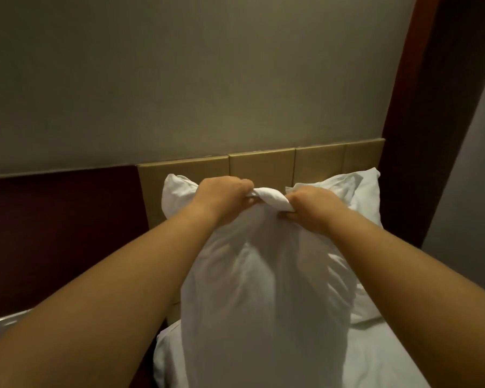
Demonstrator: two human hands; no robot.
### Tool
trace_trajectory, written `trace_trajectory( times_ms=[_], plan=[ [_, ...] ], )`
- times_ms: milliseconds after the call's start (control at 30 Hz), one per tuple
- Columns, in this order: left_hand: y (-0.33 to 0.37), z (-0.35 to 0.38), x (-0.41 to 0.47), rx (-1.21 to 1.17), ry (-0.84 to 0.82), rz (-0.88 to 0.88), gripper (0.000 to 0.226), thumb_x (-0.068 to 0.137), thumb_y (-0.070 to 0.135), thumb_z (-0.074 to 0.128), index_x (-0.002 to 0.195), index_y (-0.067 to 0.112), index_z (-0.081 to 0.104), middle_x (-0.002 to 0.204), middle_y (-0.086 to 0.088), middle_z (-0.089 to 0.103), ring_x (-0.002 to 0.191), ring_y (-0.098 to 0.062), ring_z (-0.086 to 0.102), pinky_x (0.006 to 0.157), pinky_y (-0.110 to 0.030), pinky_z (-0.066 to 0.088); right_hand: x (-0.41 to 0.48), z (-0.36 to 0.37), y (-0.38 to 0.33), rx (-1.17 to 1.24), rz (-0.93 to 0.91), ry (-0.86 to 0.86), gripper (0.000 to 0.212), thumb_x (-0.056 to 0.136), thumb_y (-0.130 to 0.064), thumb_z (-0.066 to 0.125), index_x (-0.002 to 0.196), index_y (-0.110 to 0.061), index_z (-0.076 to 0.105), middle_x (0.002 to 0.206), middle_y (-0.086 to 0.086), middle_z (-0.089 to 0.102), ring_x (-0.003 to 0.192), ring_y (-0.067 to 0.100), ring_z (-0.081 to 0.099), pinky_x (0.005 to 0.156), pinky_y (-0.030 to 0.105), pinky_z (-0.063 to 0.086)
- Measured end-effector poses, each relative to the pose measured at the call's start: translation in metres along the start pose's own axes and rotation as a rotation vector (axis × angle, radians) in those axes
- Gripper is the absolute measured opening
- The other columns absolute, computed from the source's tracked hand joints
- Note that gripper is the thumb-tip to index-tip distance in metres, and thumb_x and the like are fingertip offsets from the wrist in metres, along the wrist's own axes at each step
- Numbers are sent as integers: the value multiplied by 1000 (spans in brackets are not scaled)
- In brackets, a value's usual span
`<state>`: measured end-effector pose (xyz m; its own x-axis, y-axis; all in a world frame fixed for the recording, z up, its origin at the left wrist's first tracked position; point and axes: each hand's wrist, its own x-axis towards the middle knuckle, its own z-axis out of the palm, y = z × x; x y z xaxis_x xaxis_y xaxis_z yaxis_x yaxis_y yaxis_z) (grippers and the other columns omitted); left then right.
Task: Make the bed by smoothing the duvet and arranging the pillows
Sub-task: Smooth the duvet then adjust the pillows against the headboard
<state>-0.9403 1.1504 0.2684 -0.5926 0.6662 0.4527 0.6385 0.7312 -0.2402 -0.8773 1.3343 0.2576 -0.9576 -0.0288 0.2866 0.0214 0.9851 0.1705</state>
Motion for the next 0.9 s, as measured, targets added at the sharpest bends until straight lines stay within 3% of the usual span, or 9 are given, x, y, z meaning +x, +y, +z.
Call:
trace_trajectory(
  times_ms=[100, 167, 300, 467, 667, 767, 900],
  plan=[
    [-12, 7, 10, -21, 13, -27, 37, 99, 49, 39, 103, 17, 57, 111, -4, 65, 104, -28, 60, 69, -32, 40, 20, -1, 5, 7, -58, 34, 40, 91, -46, 55, 117, -18, 64, 113, 10, 68, 102, 32, 63, 79, 35, 51],
    [-15, 17, 14, -44, 23, -35, 37, 99, 49, 40, 101, 16, 57, 109, -5, 66, 102, -29, 60, 67, -32, 40, 29, 4, 6, -2, -85, 34, 40, 91, -45, 55, 118, -16, 63, 116, 9, 67, 104, 30, 61, 77, 31, 45],
    [-15, 45, 16, -115, 25, -53, 40, 98, 51, 40, 94, 15, 58, 100, -7, 67, 90, -30, 62, 63, -33, 41, 43, 24, 9, 10, -113, -5, 39, 92, -46, 54, 115, -16, 64, 116, 8, 66, 103, 28, 61, 84, 36, 46],
    [-22, 99, 27, -214, -133, -91, 40, 97, 54, 39, 79, 20, 48, 96, -10, 68, 87, -30, 63, 64, -34, 42, 73, 74, 10, 57, -120, -176, 40, 92, -46, 54, 117, -16, 61, 117, 7, 64, 104, 26, 59, 88, 36, 46],
    [-54, 168, 67, -246, -319, -142, 43, 97, 54, 40, 95, 15, 58, 106, -9, 67, 99, -30, 61, 68, -32, 39, 137, 134, 18, 56, -127, -243, 39, 84, -50, 63, 101, -15, 63, 108, 8, 64, 100, 28, 59, 79, 35, 45],
    [-76, 206, 93, -247, -282, -204, 39, 97, 52, 39, 100, 17, 55, 108, -8, 66, 100, -30, 61, 70, -34, 41, 178, 158, 23, 102, -79, -141, 34, 84, -47, 64, 100, -18, 56, 110, 4, 62, 105, 25, 52, 83, 36, 42],
    [-108, 250, 127, -214, -79, -346, 18, 95, 39, 39, 96, 22, 44, 99, -2, 58, 83, -21, 52, 73, -35, 40, 233, 187, 21, 46, 21, 13, 32, 90, -34, 60, 117, -21, 48, 124, 0, 56, 115, 24, 45, 95, 37, 38]
  ],
)
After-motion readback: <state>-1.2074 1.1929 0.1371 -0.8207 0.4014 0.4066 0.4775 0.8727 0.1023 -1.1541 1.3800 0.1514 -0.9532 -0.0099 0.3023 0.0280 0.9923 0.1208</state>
